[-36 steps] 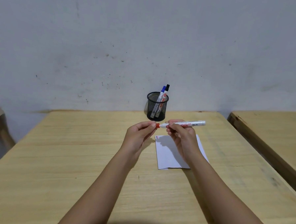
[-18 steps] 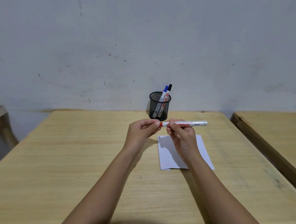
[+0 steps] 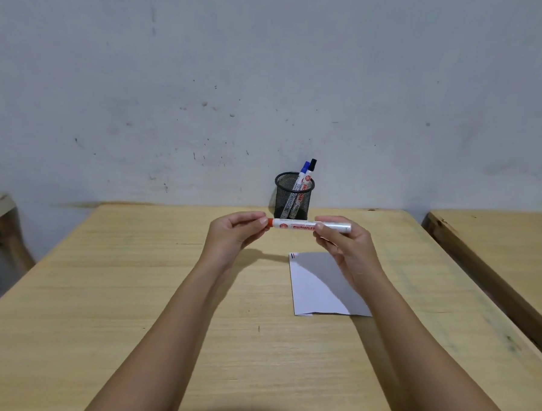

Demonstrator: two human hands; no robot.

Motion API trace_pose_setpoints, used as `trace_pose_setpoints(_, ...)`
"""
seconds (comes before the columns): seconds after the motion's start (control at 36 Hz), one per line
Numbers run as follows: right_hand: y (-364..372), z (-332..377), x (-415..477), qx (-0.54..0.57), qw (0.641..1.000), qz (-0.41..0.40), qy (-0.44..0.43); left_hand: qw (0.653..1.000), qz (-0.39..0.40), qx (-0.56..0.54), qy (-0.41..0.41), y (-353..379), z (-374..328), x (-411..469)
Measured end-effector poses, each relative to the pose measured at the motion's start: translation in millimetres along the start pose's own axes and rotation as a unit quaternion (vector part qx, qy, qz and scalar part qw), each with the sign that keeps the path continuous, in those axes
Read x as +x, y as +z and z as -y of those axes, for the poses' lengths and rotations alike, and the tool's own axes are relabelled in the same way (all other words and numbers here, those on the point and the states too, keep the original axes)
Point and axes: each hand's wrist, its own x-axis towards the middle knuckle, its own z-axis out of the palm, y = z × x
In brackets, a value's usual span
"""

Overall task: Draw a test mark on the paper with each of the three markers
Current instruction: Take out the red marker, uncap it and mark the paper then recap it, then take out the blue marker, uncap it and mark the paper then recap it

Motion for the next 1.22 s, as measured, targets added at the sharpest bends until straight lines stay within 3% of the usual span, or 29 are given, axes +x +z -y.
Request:
trace_pose_setpoints(0.11, -3, 7, 7, -0.161, 0.985, 0.056, -0.017, 0.999, -0.009, 0.024, 0.043, 9, -13, 10)
trace_pose_setpoints(0.25, 7, 10, 21, -0.354, 0.930, 0.095, -0.034, 0.988, 0.009, 0.114, 0.105, 32, -28, 26)
trace_pose_setpoints(0.33, 15, 12, 34, -0.407, 0.904, 0.120, -0.052, 0.976, 0.030, 0.165, 0.141, 49, -36, 37)
trace_pose_setpoints(0.53, 17, 20, 72, -0.398, 0.910, 0.066, -0.095, 0.941, 0.042, 0.280, 0.184, 63, -43, 70)
trace_pose_setpoints(0.72, 10, 29, 119, -0.302, 0.935, -0.076, -0.172, 0.890, 0.026, 0.444, 0.100, 38, 4, 109)
trace_pose_setpoints(0.83, 10, 17, 141, -0.279, 0.935, -0.127, -0.180, 0.903, 0.029, 0.418, 0.092, 39, 30, 120)
trace_pose_setpoints(0.94, 9, 0, 152, -0.324, 0.924, -0.118, -0.167, 0.928, 0.022, 0.363, 0.084, 43, 52, 130)
trace_pose_setpoints(1.22, 4, -18, 167, -0.382, 0.914, -0.096, -0.098, 0.926, 0.019, 0.363, 0.105, 43, 65, 145)
